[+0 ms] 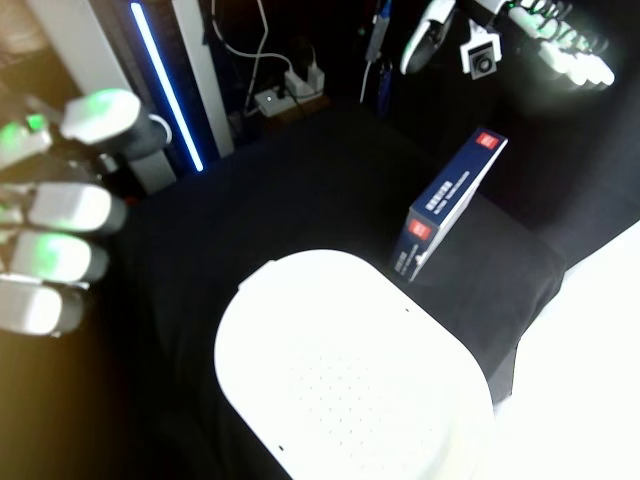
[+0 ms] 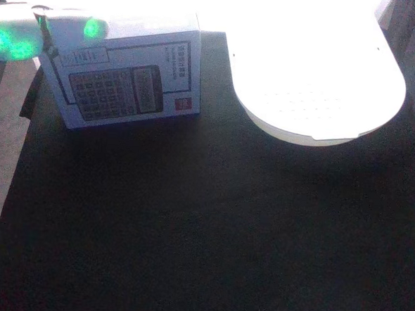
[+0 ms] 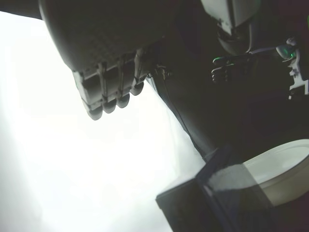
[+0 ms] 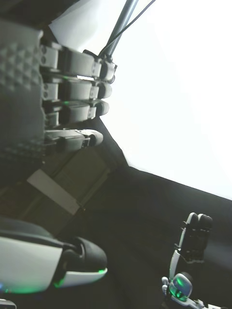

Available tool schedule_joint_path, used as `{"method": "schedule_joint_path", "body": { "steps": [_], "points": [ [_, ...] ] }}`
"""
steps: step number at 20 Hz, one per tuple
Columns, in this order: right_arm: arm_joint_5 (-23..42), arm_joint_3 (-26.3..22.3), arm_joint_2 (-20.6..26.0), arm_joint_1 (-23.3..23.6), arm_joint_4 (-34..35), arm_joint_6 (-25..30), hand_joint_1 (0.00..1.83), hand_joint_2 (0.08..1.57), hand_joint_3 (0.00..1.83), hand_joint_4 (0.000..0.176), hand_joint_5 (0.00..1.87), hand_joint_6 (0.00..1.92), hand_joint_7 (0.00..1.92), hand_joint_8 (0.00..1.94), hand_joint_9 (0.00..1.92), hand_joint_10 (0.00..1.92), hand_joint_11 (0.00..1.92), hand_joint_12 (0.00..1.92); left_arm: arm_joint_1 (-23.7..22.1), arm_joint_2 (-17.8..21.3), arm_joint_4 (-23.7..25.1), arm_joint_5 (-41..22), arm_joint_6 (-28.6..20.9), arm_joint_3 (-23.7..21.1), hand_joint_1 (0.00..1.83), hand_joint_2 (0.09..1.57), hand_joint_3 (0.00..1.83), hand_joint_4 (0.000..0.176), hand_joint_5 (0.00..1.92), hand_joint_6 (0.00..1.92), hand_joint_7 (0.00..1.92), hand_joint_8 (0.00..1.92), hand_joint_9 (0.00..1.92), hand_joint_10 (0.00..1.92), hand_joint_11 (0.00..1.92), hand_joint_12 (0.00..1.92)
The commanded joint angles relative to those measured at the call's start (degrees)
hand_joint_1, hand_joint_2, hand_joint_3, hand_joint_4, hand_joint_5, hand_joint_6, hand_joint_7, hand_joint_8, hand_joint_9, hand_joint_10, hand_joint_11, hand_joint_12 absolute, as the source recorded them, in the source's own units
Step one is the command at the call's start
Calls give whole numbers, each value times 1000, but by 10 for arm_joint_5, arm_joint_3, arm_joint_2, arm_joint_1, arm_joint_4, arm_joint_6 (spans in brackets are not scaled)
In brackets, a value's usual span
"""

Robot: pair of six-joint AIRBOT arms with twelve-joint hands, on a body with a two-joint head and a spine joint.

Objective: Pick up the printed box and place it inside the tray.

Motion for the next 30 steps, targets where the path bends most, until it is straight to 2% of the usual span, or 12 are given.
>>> {"method": "schedule_joint_path", "body": {
  "steps": [1,5,7,9,10,12,14,19,21,27,29,30],
  "points": [
    [68,4,2,10,13,2,677,869,44,159,0,0,61,1,37,5,0,214,-10,1,-5,-62,-2,5,319,1117,5,172,0,0,120,3,167,48,0,626],
    [68,5,-3,10,12,2,694,775,0,167,0,0,53,1,39,0,0,373,-27,-11,1,-19,-2,18,357,992,0,165,39,15,141,5,173,8,0,395],
    [68,7,-5,10,11,2,688,705,0,129,0,0,27,1,29,0,0,273,-37,-19,8,10,-2,26,457,965,0,160,30,3,112,0,119,0,0,218],
    [59,9,-9,10,11,2,670,636,0,120,0,0,68,1,49,2,0,290,-42,-30,14,33,-2,34,453,934,0,172,3,0,102,0,126,4,0,226],
    [48,15,-19,11,8,2,666,594,0,108,0,0,77,0,57,0,0,434,-44,-41,16,57,-2,46,472,898,0,151,0,0,109,1,136,3,0,271],
    [40,18,-23,15,5,2,775,590,0,72,0,0,19,2,1,0,0,58,-49,-47,21,73,-2,52,505,848,0,126,0,0,115,3,139,4,0,249],
    [18,22,-29,26,-7,2,792,575,0,41,0,0,2,0,0,0,17,10,-63,-55,31,102,-2,61,486,843,0,115,0,0,114,1,122,0,0,248],
    [-42,40,-57,54,-44,2,673,492,0,61,0,0,26,6,0,0,40,32,-74,-81,38,156,-2,92,430,857,0,66,0,0,124,3,162,11,0,387],
    [-56,44,-63,58,-54,2,707,572,0,56,0,0,27,4,0,0,21,27,-80,-95,38,181,-2,108,462,811,0,98,0,0,97,2,138,1,0,201],
    [-76,48,-75,60,-70,2,615,555,0,64,0,0,10,2,0,0,97,78,-109,-129,46,248,-2,150,560,777,1,62,0,0,114,0,131,0,0,190],
    [-77,48,-77,60,-72,2,610,534,5,52,0,0,38,0,20,0,23,338,-114,-144,46,273,-2,168,583,780,1,99,0,0,99,1,112,1,0,207],
    [-77,48,-78,60,-73,2,606,530,8,52,0,0,34,0,15,0,4,389,-115,-150,46,281,-2,175,598,773,0,90,0,0,104,3,113,1,0,212]
  ]
}}
